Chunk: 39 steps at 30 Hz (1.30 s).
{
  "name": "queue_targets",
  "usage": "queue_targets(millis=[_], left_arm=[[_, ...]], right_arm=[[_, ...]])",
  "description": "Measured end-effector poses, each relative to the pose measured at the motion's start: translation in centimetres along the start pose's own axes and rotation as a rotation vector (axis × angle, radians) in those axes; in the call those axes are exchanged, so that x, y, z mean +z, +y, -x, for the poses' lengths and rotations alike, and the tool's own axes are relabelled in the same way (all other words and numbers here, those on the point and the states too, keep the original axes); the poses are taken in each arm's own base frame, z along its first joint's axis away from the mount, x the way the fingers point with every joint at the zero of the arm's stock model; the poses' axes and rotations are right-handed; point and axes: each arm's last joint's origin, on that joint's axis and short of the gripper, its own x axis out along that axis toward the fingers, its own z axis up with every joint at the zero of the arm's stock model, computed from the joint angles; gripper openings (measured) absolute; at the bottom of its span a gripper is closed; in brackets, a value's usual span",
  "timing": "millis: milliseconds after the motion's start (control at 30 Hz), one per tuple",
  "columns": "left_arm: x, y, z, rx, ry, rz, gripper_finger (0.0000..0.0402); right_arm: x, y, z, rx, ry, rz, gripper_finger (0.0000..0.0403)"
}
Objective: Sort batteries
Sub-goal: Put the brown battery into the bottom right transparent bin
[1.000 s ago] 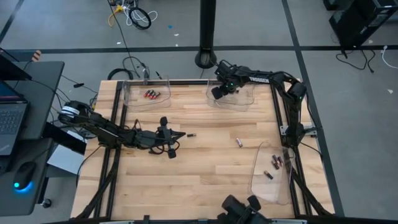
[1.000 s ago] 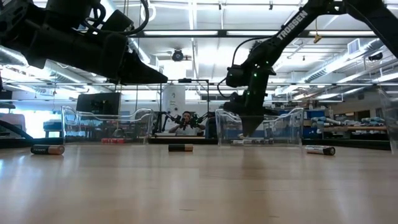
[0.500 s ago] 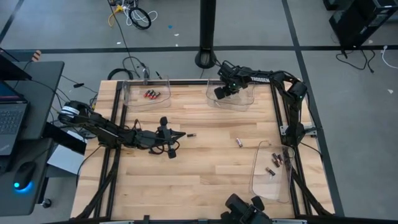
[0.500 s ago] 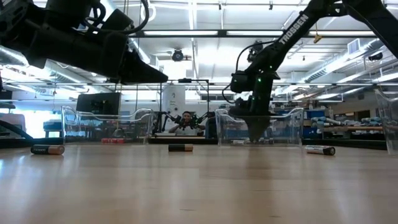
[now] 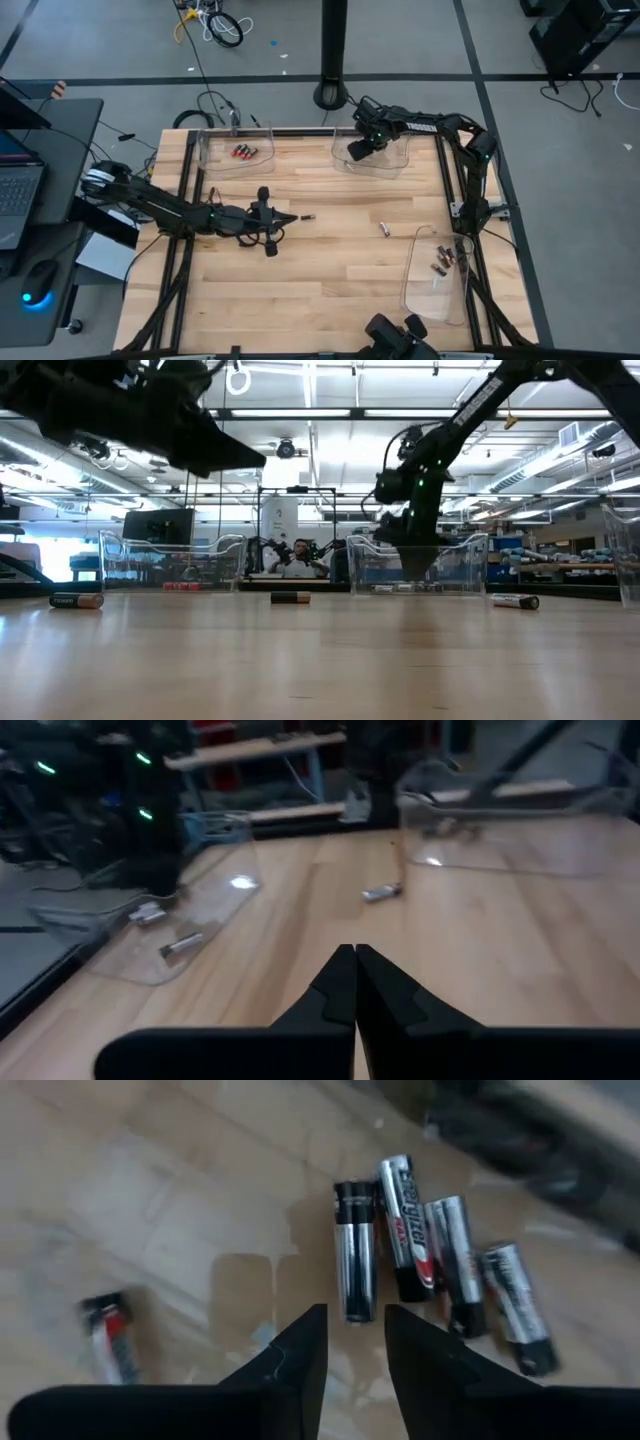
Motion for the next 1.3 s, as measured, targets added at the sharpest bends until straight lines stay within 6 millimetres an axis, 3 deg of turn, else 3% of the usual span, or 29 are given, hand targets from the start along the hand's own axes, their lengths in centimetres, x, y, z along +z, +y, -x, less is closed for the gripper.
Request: queue_targets(millis=[133,267,400,500,600,767,933,1100,1300], left_arm=[[2.2,0.2,0.5,-0.059,0.083,-0.037,0.0008],[4.2,0.2,0.8,-0.136,0.239,-0.09,0.0008],[5.4,0.2,1.5,-0.223,0.448,-0.068,0.0008],[4.4,0.2,2.1,-0.27,0.644,-0.008,0.0008],[3.0,0.5,3.3,-0.277,0.849,0.031,0.0008],[2.1,0.9,4.4,-0.242,1.005,0.035,0.0012],[0.9,1.0,4.8,-0.216,1.162,-0.018,0.0055],[-0.1,0.5,4.0,-0.272,1.217,-0.058,0.0128],[-1.4,-0.1,2.7,-0.293,1.252,-0.106,0.0187]], right_arm=[[-0.3,0.4,3.4,0.018,-0.052,0.063,0.0109],[-1.4,1.5,8.0,0.03,-0.138,0.169,0.0072],[-3.8,4.3,12.4,0.049,-0.235,0.316,0.0012],[-6.5,7.0,14.2,0.08,-0.284,0.423,0.0018],[-9.3,9.2,14.7,0.14,-0.322,0.515,0.0022],[-13.9,11.6,14.4,0.197,-0.377,0.571,0.0008],[-17.4,13.1,14.0,0.25,-0.395,0.604,0.0029],[-19.5,13.9,14.0,0.269,-0.395,0.641,0.0033],[-20.2,14.4,14.3,0.244,-0.431,0.664,0.0013]])
